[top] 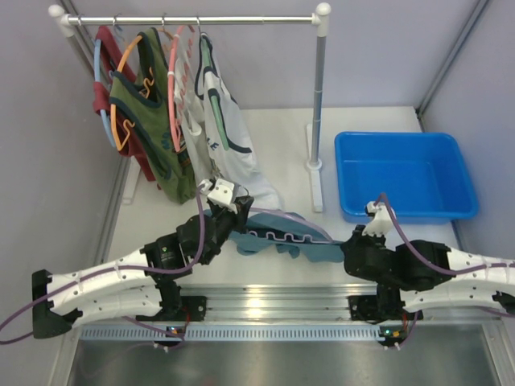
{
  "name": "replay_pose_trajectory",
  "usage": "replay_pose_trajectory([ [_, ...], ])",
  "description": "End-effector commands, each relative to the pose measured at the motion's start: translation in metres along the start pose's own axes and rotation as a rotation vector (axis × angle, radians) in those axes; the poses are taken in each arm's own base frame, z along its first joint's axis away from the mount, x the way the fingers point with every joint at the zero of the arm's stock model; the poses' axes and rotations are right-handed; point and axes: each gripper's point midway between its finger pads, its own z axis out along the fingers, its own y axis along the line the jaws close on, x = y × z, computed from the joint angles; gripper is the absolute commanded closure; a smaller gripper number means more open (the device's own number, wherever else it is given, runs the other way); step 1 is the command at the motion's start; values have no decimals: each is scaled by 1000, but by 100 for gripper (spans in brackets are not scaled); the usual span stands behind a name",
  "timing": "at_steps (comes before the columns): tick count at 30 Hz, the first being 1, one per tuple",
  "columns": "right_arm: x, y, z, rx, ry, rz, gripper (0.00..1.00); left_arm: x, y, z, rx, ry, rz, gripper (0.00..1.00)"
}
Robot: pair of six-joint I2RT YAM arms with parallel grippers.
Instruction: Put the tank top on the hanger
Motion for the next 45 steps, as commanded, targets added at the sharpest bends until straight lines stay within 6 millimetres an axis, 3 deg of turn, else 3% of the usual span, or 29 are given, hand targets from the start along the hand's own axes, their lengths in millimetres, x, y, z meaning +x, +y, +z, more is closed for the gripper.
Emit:
replay_pose_trajectory([
  [1, -22, -1, -9, 12, -45, -34, 100, -23, -2, 1, 5, -72, -19, 100],
  [9, -31, 8, -15, 17, -35, -92, 100, -26, -1, -1, 8, -88, -30, 100],
  [21, -9, -7, 0, 46, 18, -72, 100, -38, 1, -8, 21, -125, -63, 100],
  [38, -31, 22, -15, -41, 35, -120, 100, -28, 7, 5, -68, -77, -12, 100],
  [45, -42, 33, -21, -64, 34, -168, 100, -26, -12, 10, 17, -70, 3, 100],
])
